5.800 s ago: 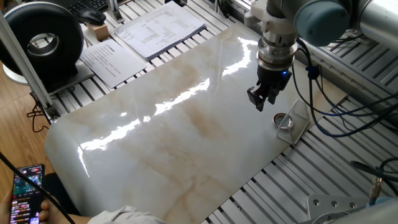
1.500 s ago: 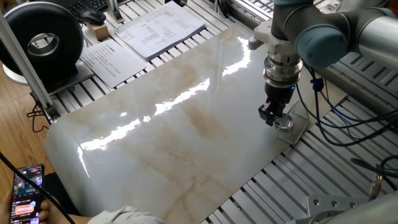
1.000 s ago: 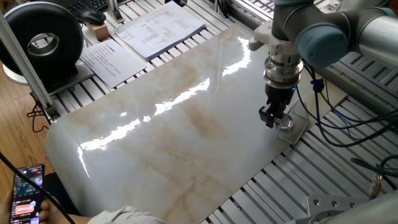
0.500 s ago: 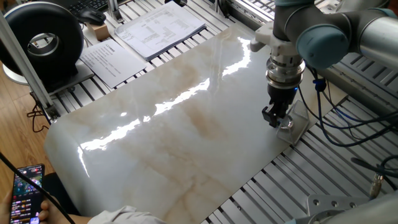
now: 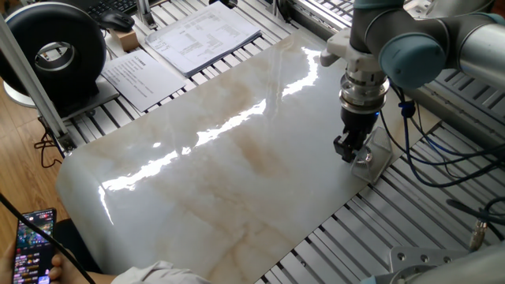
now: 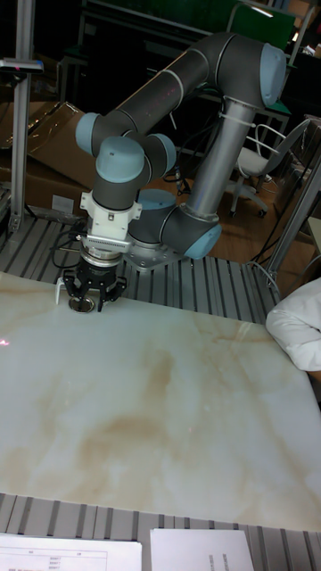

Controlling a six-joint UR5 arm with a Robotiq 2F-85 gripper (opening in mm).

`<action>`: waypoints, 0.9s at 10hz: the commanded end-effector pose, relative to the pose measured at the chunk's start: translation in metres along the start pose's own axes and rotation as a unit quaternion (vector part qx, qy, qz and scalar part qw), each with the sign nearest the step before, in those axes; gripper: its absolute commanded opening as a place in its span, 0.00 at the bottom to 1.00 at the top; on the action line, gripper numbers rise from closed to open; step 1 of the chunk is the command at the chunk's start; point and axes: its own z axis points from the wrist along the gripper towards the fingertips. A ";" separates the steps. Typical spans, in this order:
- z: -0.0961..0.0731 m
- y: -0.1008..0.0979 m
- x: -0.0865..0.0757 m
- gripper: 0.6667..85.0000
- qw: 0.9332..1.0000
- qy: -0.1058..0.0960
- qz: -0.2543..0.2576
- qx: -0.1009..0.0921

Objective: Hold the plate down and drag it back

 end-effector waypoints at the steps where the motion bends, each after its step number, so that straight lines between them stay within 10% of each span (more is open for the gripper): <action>1: 0.000 0.003 -0.003 0.50 1.000 -0.006 0.002 -0.009; 3: -0.002 -0.008 0.002 0.49 1.000 -0.002 0.005 0.009; 9: 0.002 0.006 -0.001 0.47 1.000 -0.007 0.014 -0.022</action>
